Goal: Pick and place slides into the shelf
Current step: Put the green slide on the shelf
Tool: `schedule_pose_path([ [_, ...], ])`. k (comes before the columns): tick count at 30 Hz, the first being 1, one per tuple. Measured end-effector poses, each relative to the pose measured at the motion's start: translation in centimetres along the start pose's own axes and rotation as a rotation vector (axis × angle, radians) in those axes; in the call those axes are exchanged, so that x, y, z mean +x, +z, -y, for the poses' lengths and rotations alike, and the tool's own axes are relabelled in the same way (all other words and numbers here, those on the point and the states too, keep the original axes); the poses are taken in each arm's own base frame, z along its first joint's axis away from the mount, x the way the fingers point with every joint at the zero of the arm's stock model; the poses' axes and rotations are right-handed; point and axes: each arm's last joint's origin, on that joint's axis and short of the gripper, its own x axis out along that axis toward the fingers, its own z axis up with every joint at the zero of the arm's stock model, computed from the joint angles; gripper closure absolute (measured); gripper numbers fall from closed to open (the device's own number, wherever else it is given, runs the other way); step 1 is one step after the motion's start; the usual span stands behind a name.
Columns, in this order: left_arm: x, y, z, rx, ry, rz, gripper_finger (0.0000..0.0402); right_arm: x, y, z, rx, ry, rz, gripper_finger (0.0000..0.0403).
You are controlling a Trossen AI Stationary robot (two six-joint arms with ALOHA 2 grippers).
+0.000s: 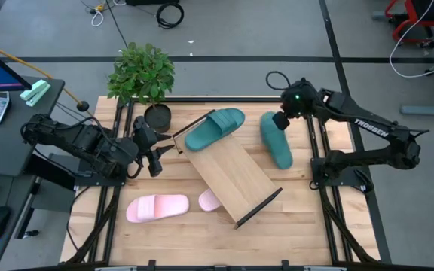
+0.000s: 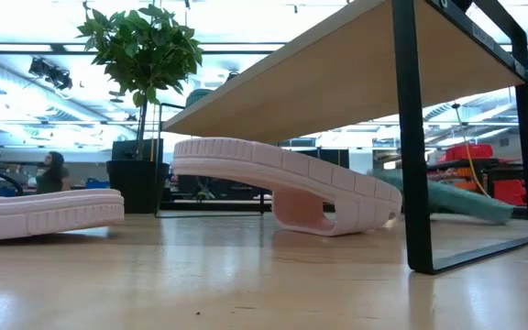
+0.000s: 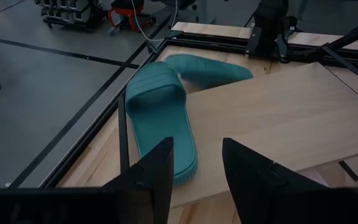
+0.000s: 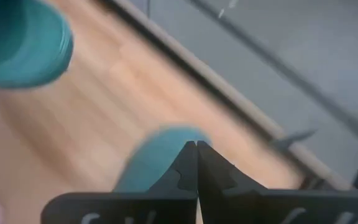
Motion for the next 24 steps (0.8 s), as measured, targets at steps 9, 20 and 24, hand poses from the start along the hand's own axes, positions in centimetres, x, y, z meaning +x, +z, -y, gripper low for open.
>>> schedule_pose_path([
  [9,0.0,0.0,0.0,0.002,0.001,-0.001,0.0259,3.6,-4.6,-0.5,0.014,0.11,-0.255,0.0357],
  [20,0.0,0.0,0.0,0.001,-0.008,-0.004,0.0263,7.4,-8.0,-0.2,0.191,0.221,-0.328,0.0237],
  [24,0.0,0.0,0.1,-0.024,-0.009,-0.004,0.0263,7.4,-7.6,0.5,0.237,0.237,-0.317,0.0196],
])
